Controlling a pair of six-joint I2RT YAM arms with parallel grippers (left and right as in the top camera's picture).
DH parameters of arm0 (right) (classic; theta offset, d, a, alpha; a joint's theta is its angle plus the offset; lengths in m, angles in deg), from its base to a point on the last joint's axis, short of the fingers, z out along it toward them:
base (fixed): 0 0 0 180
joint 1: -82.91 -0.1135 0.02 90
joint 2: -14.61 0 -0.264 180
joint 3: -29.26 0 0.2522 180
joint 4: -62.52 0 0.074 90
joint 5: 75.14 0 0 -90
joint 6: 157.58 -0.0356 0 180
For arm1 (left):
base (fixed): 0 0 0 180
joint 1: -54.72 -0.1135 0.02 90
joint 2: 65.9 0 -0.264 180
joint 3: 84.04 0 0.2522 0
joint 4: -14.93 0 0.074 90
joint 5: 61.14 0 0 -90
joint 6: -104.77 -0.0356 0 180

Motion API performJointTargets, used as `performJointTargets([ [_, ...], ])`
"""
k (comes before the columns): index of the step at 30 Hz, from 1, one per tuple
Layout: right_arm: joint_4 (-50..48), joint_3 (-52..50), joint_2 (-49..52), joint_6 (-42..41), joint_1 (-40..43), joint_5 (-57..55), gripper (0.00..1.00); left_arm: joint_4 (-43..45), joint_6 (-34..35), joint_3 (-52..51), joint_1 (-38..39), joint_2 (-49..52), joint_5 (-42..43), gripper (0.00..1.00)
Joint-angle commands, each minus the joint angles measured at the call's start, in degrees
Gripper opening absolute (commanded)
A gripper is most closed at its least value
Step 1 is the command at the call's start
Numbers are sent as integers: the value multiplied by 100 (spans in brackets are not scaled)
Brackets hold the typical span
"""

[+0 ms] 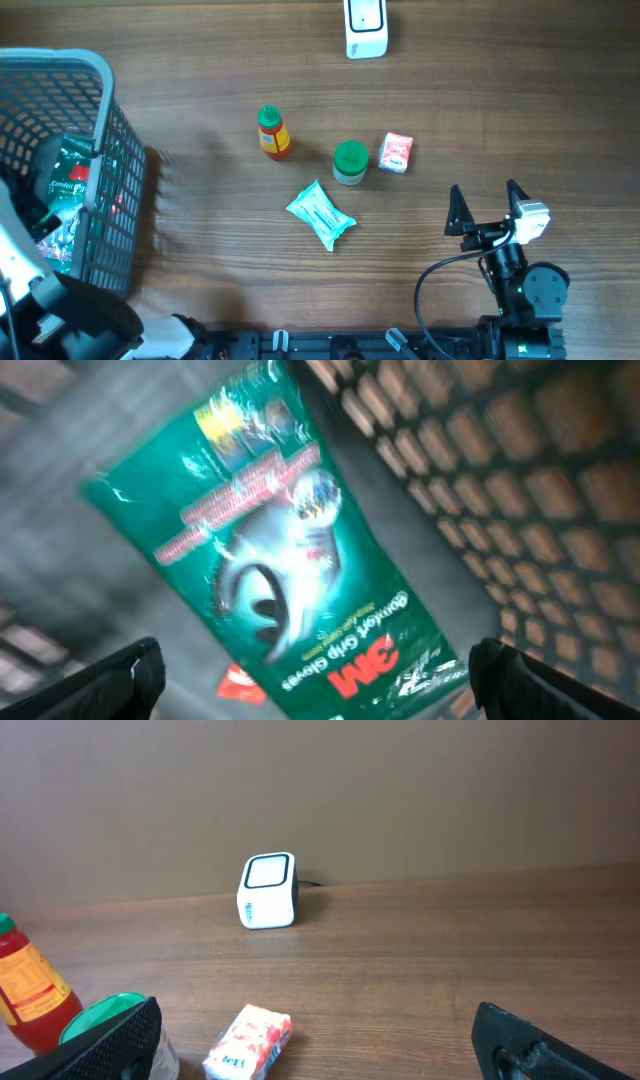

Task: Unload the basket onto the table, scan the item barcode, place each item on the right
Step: 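Reach the left gripper into the basket and grasp the green glove bag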

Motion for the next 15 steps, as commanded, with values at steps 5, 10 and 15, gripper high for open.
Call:
performJointTargets([
  [5,-24,0,-35,-109,-22,-31,100,2391,136,-2253,2,131,990,100],
  [10,-24,-2,-35,-107,-22,-33,100,3248,133,-2962,109,319,1005,100],
  [15,-24,-2,-35,-107,-22,-31,100,3254,131,-2966,190,820,1005,99],
])
